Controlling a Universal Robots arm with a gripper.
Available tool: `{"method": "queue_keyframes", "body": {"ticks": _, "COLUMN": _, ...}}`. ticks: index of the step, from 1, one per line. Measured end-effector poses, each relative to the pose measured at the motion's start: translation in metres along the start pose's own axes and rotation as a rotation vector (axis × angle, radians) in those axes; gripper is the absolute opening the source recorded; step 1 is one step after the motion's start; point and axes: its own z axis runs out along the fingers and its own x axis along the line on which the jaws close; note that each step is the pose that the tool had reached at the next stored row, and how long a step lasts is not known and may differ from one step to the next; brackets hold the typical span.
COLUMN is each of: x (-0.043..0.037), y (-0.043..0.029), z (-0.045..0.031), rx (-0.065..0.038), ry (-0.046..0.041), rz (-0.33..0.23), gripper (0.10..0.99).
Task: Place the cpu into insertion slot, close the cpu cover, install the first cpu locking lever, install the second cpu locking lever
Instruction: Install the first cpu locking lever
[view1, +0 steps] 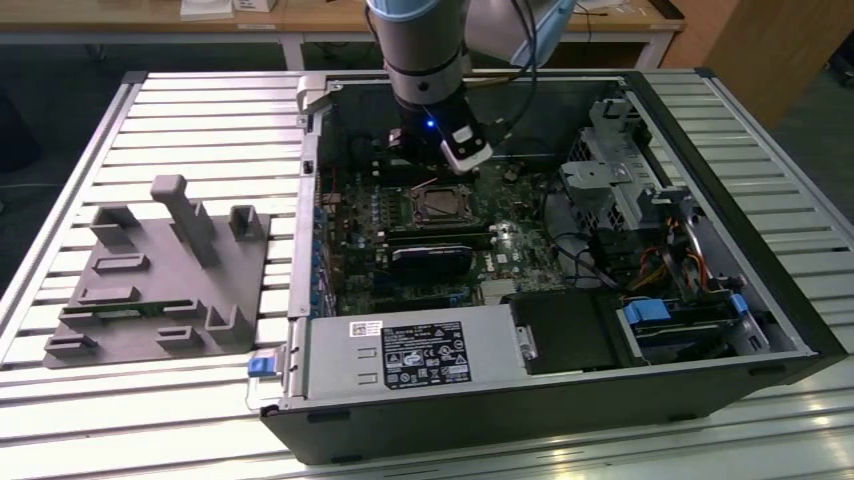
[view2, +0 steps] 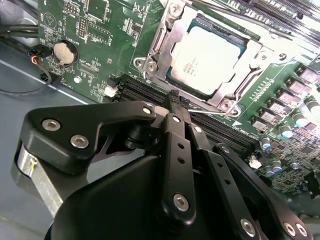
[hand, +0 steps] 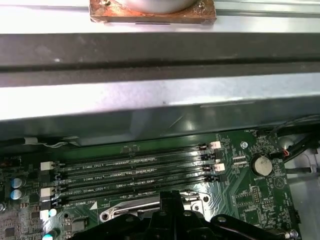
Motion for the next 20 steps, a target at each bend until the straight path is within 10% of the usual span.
{"method": "queue_keyframes", "body": {"ticks": 20, "x": 0.0024, "y": 0.0091, "z": 0.0087, "rx": 0.030, "ry": -0.0153, "rz": 0.055, "gripper": 0.106}}
